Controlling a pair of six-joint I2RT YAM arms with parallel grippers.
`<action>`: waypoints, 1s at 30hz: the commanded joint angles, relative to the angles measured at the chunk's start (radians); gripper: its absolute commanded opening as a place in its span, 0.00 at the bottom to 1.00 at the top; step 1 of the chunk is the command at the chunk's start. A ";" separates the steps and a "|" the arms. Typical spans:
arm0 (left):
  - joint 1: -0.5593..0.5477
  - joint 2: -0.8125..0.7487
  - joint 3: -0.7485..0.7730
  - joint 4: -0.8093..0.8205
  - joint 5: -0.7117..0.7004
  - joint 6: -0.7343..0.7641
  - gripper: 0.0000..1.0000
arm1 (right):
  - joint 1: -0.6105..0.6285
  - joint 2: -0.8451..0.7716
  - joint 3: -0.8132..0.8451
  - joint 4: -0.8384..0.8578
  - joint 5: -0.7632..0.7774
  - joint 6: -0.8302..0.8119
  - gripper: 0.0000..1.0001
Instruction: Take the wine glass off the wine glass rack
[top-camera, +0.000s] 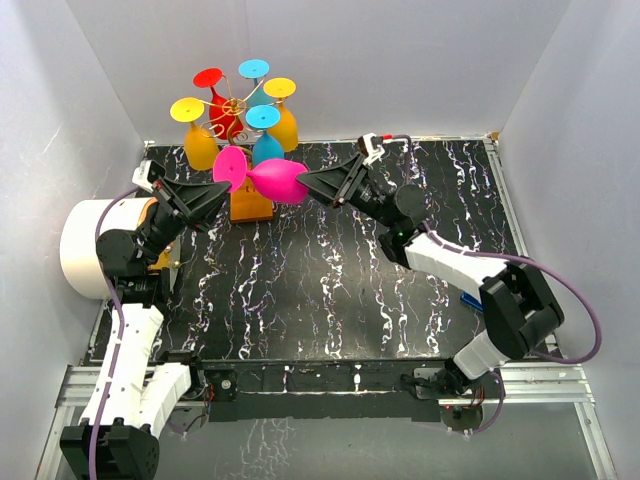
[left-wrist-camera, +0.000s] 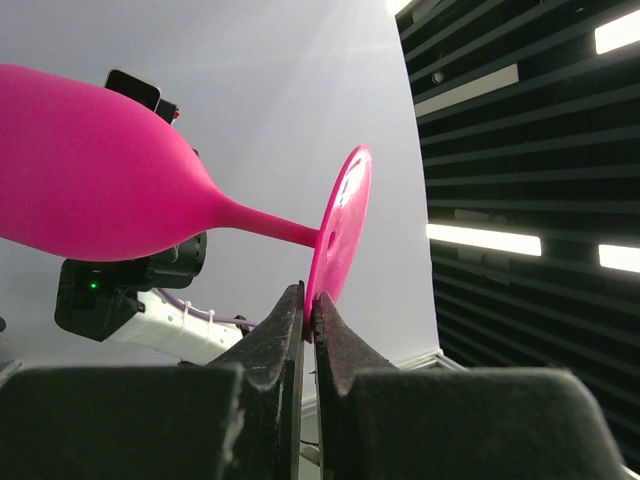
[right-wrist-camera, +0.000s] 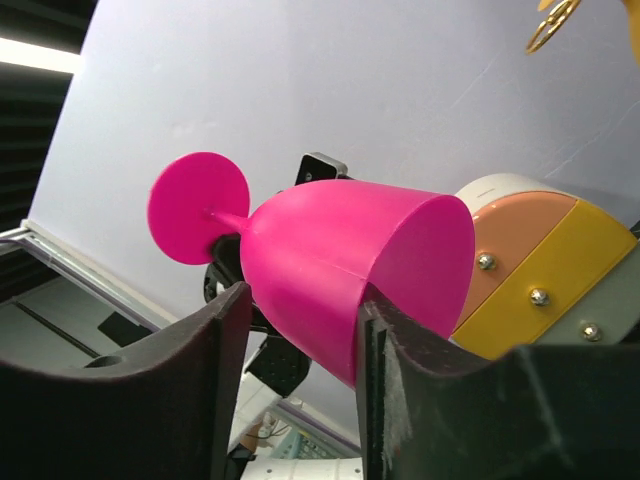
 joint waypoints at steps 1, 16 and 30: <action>0.000 -0.004 -0.031 -0.015 0.004 0.016 0.00 | 0.016 -0.154 -0.014 0.142 0.035 0.047 0.34; 0.000 -0.045 -0.010 -0.439 0.036 0.257 0.82 | -0.027 -0.351 -0.145 -0.236 0.147 -0.178 0.00; 0.000 -0.010 0.089 -0.983 -0.055 0.780 0.99 | -0.034 -0.332 0.131 -1.715 1.147 -0.605 0.00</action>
